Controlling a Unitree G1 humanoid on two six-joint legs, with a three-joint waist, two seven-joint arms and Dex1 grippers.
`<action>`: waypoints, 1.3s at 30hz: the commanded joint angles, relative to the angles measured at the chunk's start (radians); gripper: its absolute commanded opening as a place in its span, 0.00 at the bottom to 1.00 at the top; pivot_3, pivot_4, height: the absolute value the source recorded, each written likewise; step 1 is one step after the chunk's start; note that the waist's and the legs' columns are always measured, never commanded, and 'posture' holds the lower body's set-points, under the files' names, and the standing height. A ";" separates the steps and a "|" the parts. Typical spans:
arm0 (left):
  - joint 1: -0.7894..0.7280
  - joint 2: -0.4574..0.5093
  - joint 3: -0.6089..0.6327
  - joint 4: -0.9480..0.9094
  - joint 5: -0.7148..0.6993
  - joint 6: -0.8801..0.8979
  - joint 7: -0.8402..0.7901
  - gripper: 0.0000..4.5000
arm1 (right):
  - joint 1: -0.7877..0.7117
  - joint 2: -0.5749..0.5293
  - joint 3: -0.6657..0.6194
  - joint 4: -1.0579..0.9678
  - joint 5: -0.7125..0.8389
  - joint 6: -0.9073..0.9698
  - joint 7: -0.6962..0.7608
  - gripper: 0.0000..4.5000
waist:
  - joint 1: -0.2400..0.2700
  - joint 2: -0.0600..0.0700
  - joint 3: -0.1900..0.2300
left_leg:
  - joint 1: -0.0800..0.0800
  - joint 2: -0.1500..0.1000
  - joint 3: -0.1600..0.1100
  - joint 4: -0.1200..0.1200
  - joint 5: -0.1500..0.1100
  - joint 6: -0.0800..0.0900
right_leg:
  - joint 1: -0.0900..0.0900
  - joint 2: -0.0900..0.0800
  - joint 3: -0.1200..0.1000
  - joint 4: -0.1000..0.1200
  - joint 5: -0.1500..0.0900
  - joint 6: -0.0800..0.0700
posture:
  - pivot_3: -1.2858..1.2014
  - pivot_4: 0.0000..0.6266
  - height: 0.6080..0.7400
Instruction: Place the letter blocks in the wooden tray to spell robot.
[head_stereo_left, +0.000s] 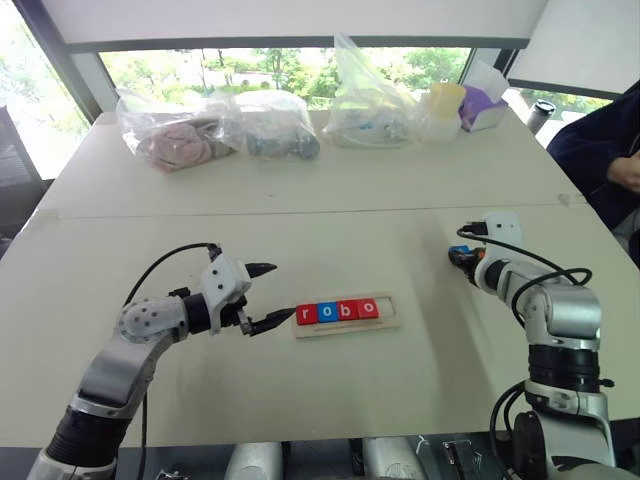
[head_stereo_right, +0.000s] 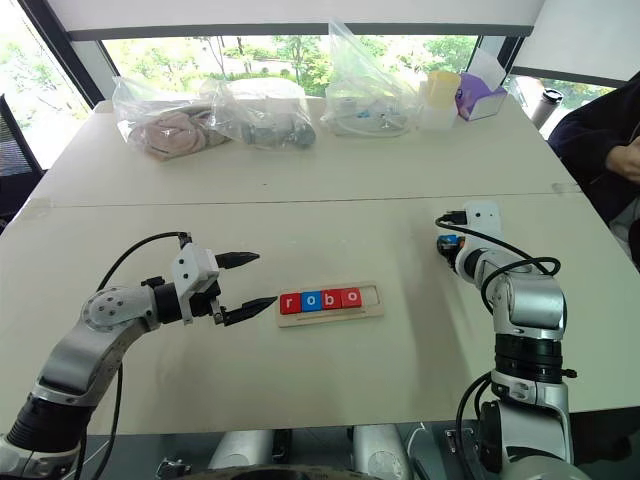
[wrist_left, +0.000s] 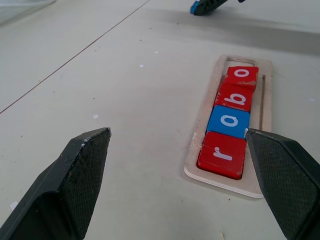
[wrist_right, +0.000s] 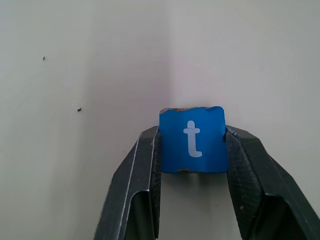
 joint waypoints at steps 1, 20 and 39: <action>0.001 -0.002 0.006 -0.019 -0.004 -0.013 0.000 1.00 | 0.044 0.008 -0.006 -0.115 0.025 0.122 -0.016 0.26 | 0.002 0.000 0.000 | 0.000 0.000 0.000 0.000 0.000 0.000 | 0.000 0.000 0.000 0.000 0.000 0.000 | 0.52 0.24 1.00; -0.004 -0.029 -0.023 0.006 0.008 -0.037 -0.013 1.00 | 0.412 0.124 -0.076 -0.797 0.284 0.516 -0.111 0.50 | -0.002 -0.003 -0.003 | 0.001 0.001 -0.001 -0.003 0.000 0.000 | -0.001 0.001 0.000 -0.001 -0.002 -0.003 | 0.52 0.24 1.00; -0.003 -0.012 0.013 -0.015 0.009 -0.023 -0.003 1.00 | 0.316 -0.666 0.324 0.007 0.052 -0.811 0.958 0.98 | -0.001 -0.002 -0.001 | 0.000 -0.001 0.001 -0.002 0.000 0.000 | 0.000 0.000 -0.001 -0.002 -0.002 -0.001 | 0.52 0.24 1.00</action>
